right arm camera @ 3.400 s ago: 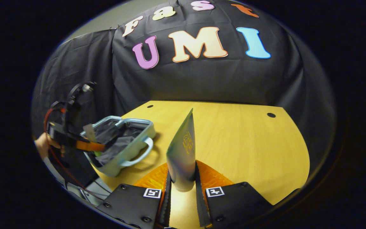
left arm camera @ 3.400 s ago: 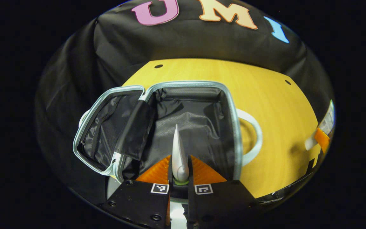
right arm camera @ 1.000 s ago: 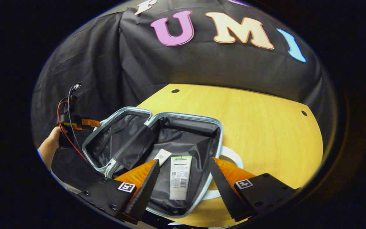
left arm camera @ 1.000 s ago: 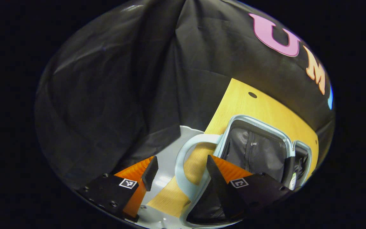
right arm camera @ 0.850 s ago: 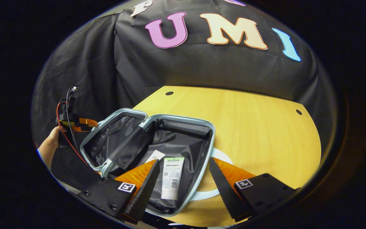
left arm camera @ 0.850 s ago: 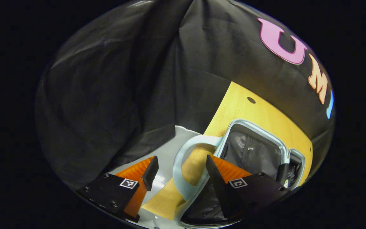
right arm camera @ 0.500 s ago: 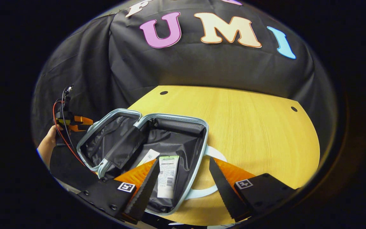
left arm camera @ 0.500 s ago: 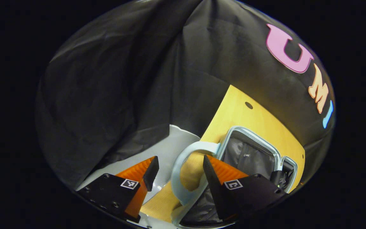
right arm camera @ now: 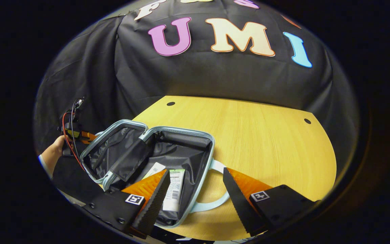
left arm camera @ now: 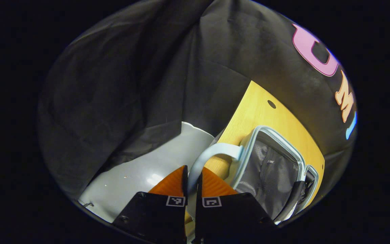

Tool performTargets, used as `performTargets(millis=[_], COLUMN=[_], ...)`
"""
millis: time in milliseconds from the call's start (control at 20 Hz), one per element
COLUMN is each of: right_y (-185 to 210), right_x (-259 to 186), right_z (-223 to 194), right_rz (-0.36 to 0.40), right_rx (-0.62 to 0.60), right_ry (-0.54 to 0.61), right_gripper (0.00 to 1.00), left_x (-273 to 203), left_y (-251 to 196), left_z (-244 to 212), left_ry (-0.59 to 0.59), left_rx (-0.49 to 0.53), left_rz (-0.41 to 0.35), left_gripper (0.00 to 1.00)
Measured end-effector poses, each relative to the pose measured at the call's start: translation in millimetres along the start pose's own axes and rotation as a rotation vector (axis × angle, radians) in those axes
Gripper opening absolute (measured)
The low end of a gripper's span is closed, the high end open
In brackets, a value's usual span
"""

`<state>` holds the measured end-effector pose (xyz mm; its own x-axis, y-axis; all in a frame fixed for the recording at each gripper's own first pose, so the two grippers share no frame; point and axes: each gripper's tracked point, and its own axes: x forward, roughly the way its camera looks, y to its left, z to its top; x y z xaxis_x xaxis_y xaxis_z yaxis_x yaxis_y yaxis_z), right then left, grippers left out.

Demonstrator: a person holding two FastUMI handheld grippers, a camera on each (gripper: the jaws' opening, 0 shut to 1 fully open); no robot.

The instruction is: First open the suitcase, pack the skin care products into it, and then close the suitcase.

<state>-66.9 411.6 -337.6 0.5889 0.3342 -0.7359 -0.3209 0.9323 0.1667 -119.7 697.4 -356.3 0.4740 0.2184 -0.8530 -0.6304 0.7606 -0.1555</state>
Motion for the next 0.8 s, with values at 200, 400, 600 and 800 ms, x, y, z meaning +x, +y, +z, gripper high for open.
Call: performTargets(millis=[200,400,600,800], right_y=[-8.2,-12.1,-16.4,-39.4], right_x=[-7.6,-17.1,-29.4,-37.6], right_z=[13.6,44.6,68.6,74.8], right_rz=[0.006,0.016,0.048,0.059], right_rx=[-0.02,-0.043,-0.075,-0.096], right_ry=[-0.038,-0.148,-0.237,-0.264], right_gripper=[0.93,0.93,0.98,0.98], left_x=[-49.4,-96.9,-134.5,-181.4], left_y=[-12.0,-39.8,-79.1,-128.4], left_z=[30.7,48.6,47.9,50.5], left_ry=[-0.113,-0.209,-0.273,-0.34], left_rx=[0.11,0.145,0.21,0.225], left_rz=[0.021,-0.004,0.003,-0.04], left_gripper=[0.02,0.02,0.02,0.02])
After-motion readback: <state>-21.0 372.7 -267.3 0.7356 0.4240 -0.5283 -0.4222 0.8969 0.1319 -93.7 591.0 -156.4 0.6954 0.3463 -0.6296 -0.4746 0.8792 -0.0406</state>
